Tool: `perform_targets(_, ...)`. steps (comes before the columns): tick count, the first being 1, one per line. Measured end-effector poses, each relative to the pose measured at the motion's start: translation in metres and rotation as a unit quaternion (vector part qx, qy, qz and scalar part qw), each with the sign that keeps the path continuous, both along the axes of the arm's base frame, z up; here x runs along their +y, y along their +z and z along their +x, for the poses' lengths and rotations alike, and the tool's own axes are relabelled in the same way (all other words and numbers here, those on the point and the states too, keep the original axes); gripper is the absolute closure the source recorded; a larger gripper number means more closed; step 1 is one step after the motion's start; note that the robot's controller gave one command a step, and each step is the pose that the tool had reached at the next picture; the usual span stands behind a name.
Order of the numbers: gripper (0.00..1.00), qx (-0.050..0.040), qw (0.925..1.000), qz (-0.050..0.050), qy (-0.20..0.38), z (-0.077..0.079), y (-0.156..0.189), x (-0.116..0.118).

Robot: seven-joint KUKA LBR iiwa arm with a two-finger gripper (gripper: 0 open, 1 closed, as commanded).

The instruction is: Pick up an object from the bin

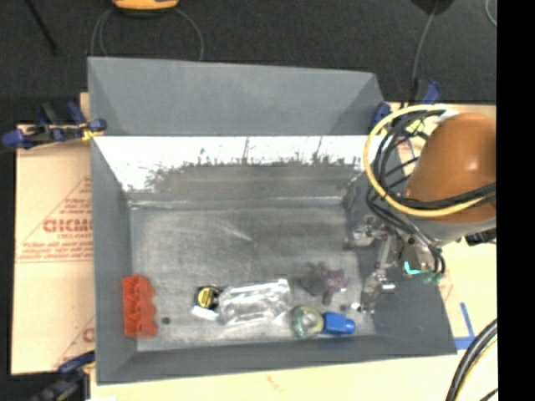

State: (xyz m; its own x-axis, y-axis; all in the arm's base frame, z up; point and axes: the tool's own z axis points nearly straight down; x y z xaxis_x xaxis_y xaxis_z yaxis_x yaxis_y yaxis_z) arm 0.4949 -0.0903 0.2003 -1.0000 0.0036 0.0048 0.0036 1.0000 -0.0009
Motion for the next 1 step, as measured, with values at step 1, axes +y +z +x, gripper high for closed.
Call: perform_targets(1, 0.0, -0.0083, 0.9991, -0.002, 0.042, 0.0279, -0.1092, 0.0004)
